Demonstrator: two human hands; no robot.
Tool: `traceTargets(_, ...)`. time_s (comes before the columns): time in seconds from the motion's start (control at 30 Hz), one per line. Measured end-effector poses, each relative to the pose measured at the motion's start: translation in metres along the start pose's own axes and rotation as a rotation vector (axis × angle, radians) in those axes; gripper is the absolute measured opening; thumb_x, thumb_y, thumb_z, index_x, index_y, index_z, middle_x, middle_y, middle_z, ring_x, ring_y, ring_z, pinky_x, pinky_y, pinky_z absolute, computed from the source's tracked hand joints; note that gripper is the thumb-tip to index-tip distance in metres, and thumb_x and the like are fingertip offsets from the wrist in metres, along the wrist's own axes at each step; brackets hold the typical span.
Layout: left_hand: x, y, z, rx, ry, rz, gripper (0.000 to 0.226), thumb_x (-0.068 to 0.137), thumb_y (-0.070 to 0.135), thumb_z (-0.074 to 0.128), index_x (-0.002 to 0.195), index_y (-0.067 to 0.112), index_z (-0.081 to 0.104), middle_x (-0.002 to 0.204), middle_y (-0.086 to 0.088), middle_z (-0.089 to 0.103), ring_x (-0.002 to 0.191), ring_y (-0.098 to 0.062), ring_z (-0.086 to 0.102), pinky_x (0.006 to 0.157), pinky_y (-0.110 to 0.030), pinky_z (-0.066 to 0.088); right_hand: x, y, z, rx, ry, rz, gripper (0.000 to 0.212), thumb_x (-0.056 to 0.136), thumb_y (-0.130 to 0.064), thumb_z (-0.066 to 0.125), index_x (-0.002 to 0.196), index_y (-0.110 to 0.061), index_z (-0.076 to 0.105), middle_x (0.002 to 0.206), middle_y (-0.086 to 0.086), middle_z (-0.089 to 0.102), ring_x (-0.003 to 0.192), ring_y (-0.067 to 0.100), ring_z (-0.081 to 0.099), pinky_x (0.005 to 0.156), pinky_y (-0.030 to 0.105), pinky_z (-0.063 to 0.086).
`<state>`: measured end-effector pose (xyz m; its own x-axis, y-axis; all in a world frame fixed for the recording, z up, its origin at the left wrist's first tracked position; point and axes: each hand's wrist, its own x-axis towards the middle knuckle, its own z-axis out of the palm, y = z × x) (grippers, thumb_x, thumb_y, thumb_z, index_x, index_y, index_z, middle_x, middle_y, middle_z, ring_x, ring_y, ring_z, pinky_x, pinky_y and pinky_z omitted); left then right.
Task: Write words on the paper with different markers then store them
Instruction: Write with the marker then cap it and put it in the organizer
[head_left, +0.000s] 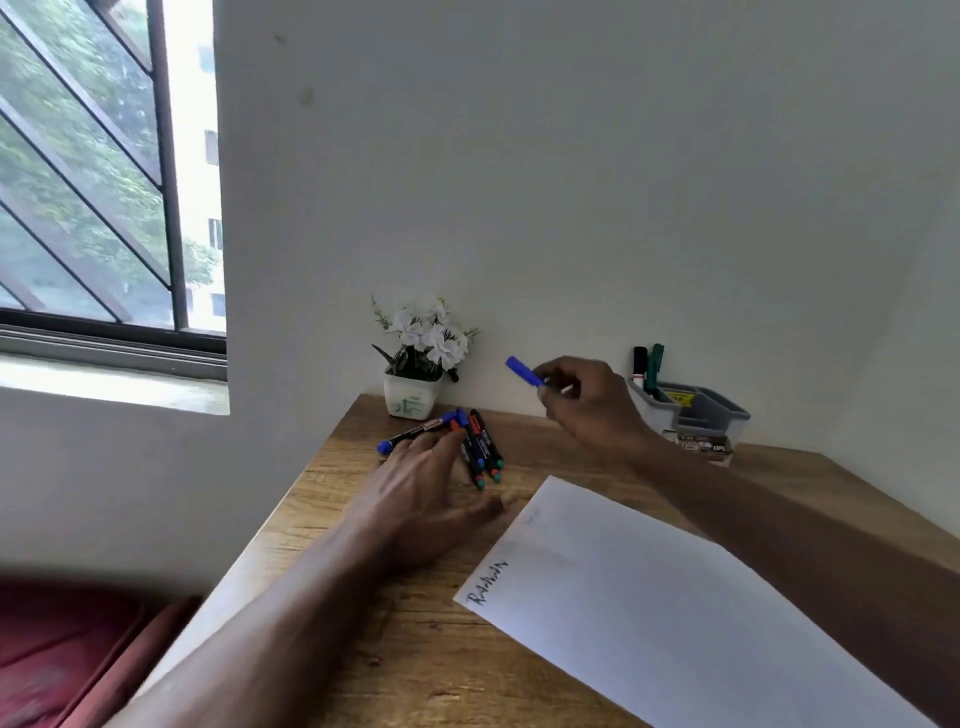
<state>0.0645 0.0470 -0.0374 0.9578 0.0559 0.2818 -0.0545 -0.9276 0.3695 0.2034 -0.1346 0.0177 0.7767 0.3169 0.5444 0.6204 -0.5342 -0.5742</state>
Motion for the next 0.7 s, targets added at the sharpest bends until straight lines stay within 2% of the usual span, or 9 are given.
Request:
traceTargets(0.1, -0.008, 0.008, -0.001, 0.026, 0.264, 0.171, 0.086, 0.09, 0.07, 0.054, 0.16, 0.028, 0.024, 0.161, 0.007, 0.033, 0.145, -0.015, 0.036, 0.112, -0.031, 0.036, -0.045, 0.009, -0.013, -0.071, -0.121, -0.322, 0.026, 0.094, -0.016, 0.066, 0.119, -0.018, 0.073, 0.092, -0.003, 0.073, 0.074, 0.006, 0.063, 0.071, 0.023, 0.048)
traceTargets(0.17, -0.014, 0.02, -0.001, 0.104, 0.376, 0.332, 0.073, 0.094, 0.054, 0.058, 0.156, 0.025, 0.034, 0.152, 0.007, 0.045, 0.134, -0.012, 0.048, 0.104, -0.026, 0.044, -0.068, 0.014, -0.018, -0.182, -0.123, -0.623, 0.028, 0.096, -0.015, 0.063, 0.124, -0.014, 0.07, 0.103, 0.002, 0.074, 0.083, 0.008, 0.064, 0.077, 0.023, 0.05)
traceTargets(0.23, -0.02, 0.033, -0.003, 0.153, 0.449, 0.453, 0.055, 0.096, 0.039, 0.062, 0.147, 0.021, 0.051, 0.141, 0.004, 0.057, 0.122, -0.012, 0.058, 0.094, -0.027, 0.053, -0.083, 0.018, -0.019, -0.192, -0.066, -0.761, 0.028, 0.099, -0.016, 0.06, 0.125, -0.01, 0.069, 0.111, 0.007, 0.074, 0.095, 0.018, 0.068, 0.084, 0.033, 0.054)
traceTargets(0.3, -0.023, 0.045, -0.003, 0.186, 0.507, 0.54, 0.038, 0.098, 0.031, 0.063, 0.133, 0.016, 0.066, 0.126, 0.001, 0.068, 0.109, -0.014, 0.065, 0.086, -0.028, 0.056, -0.093, 0.024, -0.019, -0.126, -0.041, -0.781, 0.029, 0.102, -0.02, 0.054, 0.124, -0.005, 0.067, 0.11, 0.012, 0.073, 0.096, 0.027, 0.069, 0.081, 0.042, 0.056)
traceTargets(0.4, -0.025, 0.052, -0.003, 0.198, 0.473, 0.592, 0.027, 0.098, 0.03, 0.067, 0.119, 0.015, 0.074, 0.111, 0.002, 0.073, 0.097, -0.014, 0.069, 0.081, -0.028, 0.056, -0.1, 0.038, -0.02, -0.125, -0.037, -0.809, 0.033, 0.103, -0.026, 0.05, 0.122, -0.004, 0.067, 0.104, 0.013, 0.073, 0.087, 0.03, 0.069, 0.071, 0.046, 0.057)
traceTargets(0.53, -0.027, 0.058, 0.002, 0.19, 0.417, 0.535, 0.02, 0.097, 0.025, 0.07, 0.113, 0.015, 0.075, 0.1, 0.002, 0.072, 0.086, -0.013, 0.067, 0.074, -0.027, 0.054, -0.106, 0.047, -0.028, -0.169, -0.046, -0.781, 0.036, 0.103, -0.033, 0.046, 0.125, -0.013, 0.067, 0.097, 0.007, 0.073, 0.076, 0.027, 0.068, 0.06, 0.045, 0.057)
traceTargets(0.63, -0.028, 0.059, 0.005, 0.216, 0.397, 0.536, 0.017, 0.098, 0.021, 0.068, 0.111, 0.012, 0.075, 0.098, 0.0, 0.072, 0.086, -0.015, 0.067, 0.072, -0.031, 0.055, -0.108, 0.043, -0.028, -0.261, -0.036, -0.787, 0.043, 0.101, -0.038, 0.04, 0.125, -0.017, 0.068, 0.082, 0.003, 0.067, 0.06, 0.026, 0.063, 0.046, 0.038, 0.05)
traceTargets(0.7, -0.028, 0.058, 0.006, 0.221, 0.391, 0.539, 0.017, 0.098, 0.019, 0.068, 0.111, 0.011, 0.075, 0.097, -0.001, 0.072, 0.085, -0.016, 0.067, 0.072, -0.032, 0.055, -0.109, 0.041, -0.027, -0.285, -0.003, -0.784, 0.042, 0.099, -0.04, 0.039, 0.12, -0.021, 0.07, 0.078, 0.001, 0.067, 0.057, 0.026, 0.063, 0.043, 0.035, 0.047)
